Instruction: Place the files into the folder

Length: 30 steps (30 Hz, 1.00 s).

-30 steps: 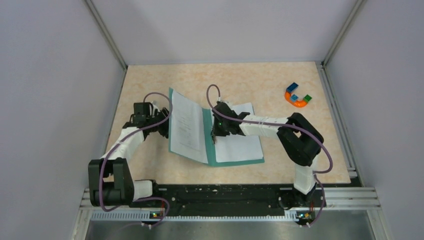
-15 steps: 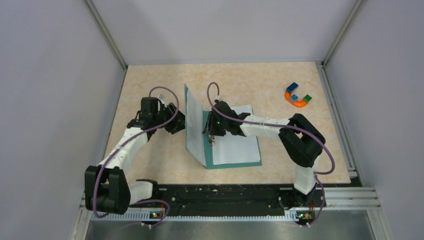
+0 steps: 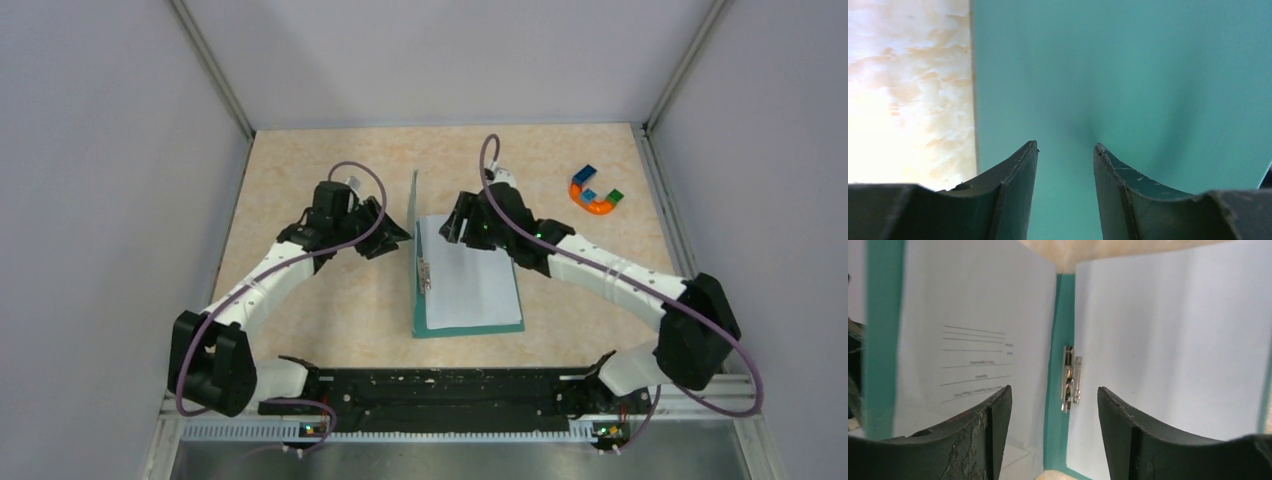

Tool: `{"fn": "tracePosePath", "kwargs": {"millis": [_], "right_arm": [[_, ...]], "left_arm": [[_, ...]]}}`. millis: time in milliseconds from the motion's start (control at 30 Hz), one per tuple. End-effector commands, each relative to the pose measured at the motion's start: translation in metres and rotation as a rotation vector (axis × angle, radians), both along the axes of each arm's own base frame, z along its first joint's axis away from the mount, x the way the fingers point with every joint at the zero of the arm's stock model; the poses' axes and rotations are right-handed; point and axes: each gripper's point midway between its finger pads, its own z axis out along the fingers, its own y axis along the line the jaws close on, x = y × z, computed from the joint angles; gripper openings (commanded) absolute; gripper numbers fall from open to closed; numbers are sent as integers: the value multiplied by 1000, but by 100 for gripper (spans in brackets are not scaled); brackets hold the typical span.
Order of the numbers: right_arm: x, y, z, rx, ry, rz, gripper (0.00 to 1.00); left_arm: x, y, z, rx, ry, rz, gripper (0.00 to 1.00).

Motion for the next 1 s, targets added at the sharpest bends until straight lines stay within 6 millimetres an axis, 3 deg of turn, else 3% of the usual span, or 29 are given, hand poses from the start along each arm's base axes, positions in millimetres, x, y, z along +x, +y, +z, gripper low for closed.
{"fn": "tracePosePath", "kwargs": {"millis": [0, 200, 467, 667, 733, 967], "right_arm": [[2, -52, 41, -96, -135, -107, 64], [-6, -104, 67, -180, -212, -217, 69], [-14, -154, 54, -268, -198, -314, 74], [-16, -153, 25, -290, -133, -292, 79], [-16, -150, 18, -292, -120, -281, 80], [-9, -135, 7, -280, -95, -235, 84]], "left_arm": [[11, -27, 18, -9, -53, -23, 50], [8, -69, 5, 2, -31, -105, 50], [6, -111, -26, 25, 21, -191, 50], [6, -119, -64, 79, 77, -222, 51], [5, -119, -66, 85, 75, -231, 52], [13, -96, -28, 189, -71, -231, 60]]}}
